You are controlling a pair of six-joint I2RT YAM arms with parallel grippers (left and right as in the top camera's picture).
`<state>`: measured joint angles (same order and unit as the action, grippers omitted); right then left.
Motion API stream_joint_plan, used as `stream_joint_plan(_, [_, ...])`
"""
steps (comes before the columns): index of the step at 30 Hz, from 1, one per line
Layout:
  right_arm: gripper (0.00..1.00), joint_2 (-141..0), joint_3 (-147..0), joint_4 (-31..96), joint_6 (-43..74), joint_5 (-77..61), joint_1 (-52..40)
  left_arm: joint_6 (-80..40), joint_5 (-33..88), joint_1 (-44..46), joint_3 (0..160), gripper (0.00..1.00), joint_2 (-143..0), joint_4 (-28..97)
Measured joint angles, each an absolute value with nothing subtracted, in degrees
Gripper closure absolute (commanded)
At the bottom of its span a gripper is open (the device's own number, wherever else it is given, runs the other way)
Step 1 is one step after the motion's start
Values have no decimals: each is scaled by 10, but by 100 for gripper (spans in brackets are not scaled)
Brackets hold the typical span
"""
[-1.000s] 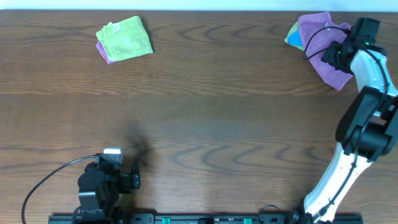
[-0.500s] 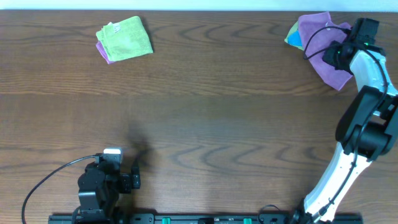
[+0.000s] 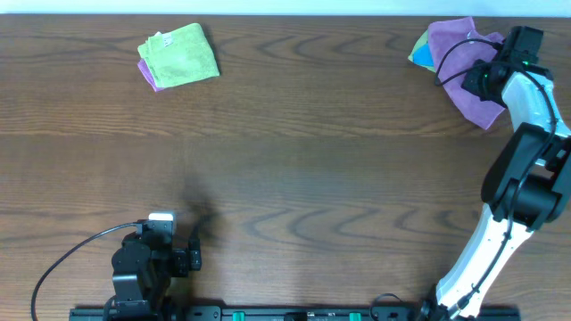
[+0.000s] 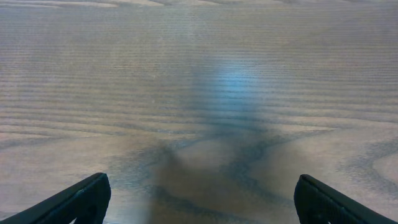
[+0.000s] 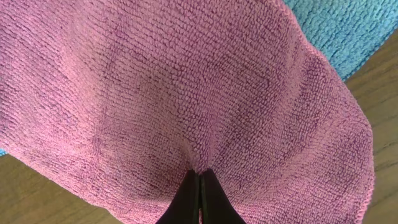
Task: Fold the cloth
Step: 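Lower the right gripper and pinch the purple cloth's edge, then lift the purple cloth and drag it left to table center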
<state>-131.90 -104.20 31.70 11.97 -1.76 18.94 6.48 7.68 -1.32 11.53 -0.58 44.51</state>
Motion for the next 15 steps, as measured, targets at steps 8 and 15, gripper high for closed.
stream_joint_plan(8, [99, -1319, -1042, 331, 120, -22, 189, 65, 77, -13, 115, 5, -6, 445])
stream_joint_plan(15, [99, -1292, -1042, 348, 107, -30, 184, 65, 77, -13, 115, 5, -6, 445])
